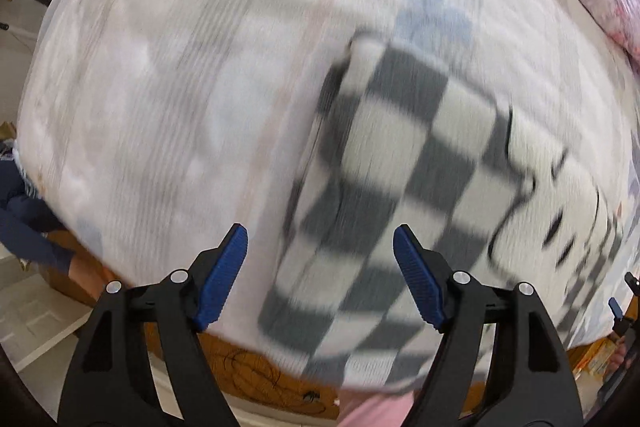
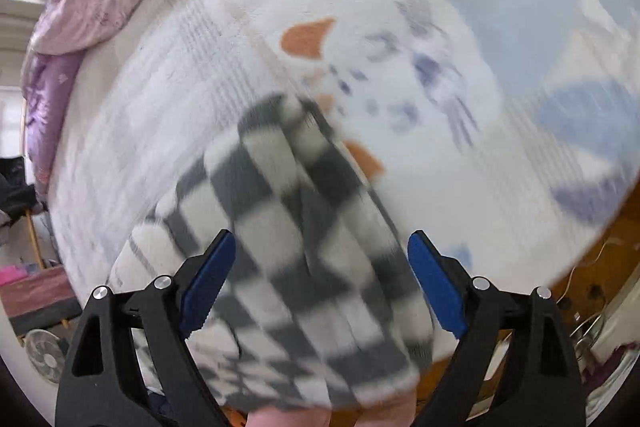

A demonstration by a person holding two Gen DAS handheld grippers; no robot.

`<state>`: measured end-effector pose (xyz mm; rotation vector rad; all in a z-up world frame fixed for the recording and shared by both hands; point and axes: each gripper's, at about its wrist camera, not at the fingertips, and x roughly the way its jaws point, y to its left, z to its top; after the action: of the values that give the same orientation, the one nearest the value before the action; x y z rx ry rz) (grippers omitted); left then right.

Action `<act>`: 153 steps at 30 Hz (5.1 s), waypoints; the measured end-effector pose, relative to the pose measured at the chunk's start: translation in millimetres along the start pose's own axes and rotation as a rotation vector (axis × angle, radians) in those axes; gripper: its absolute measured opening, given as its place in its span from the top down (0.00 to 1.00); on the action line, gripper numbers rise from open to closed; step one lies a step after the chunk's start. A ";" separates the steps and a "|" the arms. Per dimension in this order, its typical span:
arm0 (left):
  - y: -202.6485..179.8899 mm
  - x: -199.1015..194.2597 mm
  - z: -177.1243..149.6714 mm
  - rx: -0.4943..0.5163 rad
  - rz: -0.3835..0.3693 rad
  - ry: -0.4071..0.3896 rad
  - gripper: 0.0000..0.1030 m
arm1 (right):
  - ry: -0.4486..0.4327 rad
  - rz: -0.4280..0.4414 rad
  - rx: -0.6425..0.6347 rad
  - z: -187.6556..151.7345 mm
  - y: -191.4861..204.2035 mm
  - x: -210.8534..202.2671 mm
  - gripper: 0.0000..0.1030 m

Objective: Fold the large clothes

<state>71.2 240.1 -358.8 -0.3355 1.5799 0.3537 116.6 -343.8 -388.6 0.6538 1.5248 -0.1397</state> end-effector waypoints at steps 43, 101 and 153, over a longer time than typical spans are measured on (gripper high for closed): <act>22.4 24.1 -37.2 0.015 -0.084 0.204 0.80 | 0.163 -0.096 -0.017 -38.9 13.7 26.5 0.81; -142.5 25.9 16.7 0.401 0.107 -0.066 0.80 | 0.155 -0.097 -0.559 -97.9 226.2 108.6 1.00; -38.5 12.5 -184.7 0.219 0.029 0.146 0.85 | 0.234 -0.255 -0.126 -180.9 39.1 82.5 1.00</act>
<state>-80.2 127.0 -365.9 -0.1723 1.7500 0.1791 -17.0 -200.1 -439.2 0.3826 1.8244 -0.1634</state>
